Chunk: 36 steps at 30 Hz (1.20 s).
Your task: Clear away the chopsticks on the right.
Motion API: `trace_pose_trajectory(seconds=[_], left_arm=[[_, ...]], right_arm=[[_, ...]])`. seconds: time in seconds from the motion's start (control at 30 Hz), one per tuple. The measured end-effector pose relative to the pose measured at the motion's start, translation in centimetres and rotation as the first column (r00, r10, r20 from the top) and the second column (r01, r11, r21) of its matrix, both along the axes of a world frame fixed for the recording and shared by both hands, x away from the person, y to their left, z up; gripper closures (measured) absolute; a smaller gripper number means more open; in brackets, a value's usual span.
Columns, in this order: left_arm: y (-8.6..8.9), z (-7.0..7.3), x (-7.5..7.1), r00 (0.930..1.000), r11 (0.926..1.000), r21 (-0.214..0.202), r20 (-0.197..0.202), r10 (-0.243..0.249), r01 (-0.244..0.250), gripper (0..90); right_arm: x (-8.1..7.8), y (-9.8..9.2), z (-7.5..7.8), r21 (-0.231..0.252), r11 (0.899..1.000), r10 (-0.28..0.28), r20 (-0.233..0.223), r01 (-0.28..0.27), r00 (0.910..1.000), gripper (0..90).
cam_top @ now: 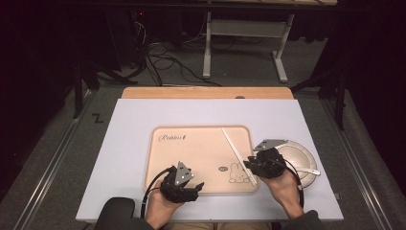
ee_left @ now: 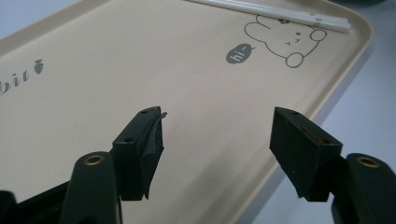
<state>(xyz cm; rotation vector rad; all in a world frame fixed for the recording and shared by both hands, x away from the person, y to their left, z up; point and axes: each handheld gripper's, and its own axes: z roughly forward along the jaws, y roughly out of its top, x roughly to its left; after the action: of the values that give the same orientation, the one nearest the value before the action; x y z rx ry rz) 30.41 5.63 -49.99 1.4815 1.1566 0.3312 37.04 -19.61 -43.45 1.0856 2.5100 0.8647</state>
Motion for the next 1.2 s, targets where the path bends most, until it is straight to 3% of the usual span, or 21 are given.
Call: trace_pose_trajectory(seconds=[0.27, 0.5, 0.97, 1.2], left_arm=[[-0.5, 0.1, 0.4, 0.9998, 0.9997, -0.002, 0.001, -0.022, 0.022, 35.1], [-0.9, 0.1, 0.8, 0.9994, 0.9994, 0.001, 0.002, -0.034, 0.034, 35.3], [-1.2, 0.1, 1.2, 0.998, 0.998, 0.013, -0.001, -0.063, 0.063, 35.5], [-1.1, 0.1, 1.1, 0.9982, 0.9982, 0.012, 0.003, -0.059, 0.059, 35.5]], right_arm=[[-0.5, -2.1, 1.2, 0.034, 0.999, -0.042, 0.016, 0.041, 0.999, 72.4], [-1.1, -5.2, 2.7, 0.061, 0.991, -0.119, 0.03, 0.117, 0.9925, 71.6], [-1.7, -10.0, 3.6, 0.013, 0.977, -0.212, 0.014, 0.212, 0.9772, 67.8], [-1.5, -11.5, 3.0, -0.029, 0.969, -0.247, -0.004, 0.247, 0.969, 66.5]])
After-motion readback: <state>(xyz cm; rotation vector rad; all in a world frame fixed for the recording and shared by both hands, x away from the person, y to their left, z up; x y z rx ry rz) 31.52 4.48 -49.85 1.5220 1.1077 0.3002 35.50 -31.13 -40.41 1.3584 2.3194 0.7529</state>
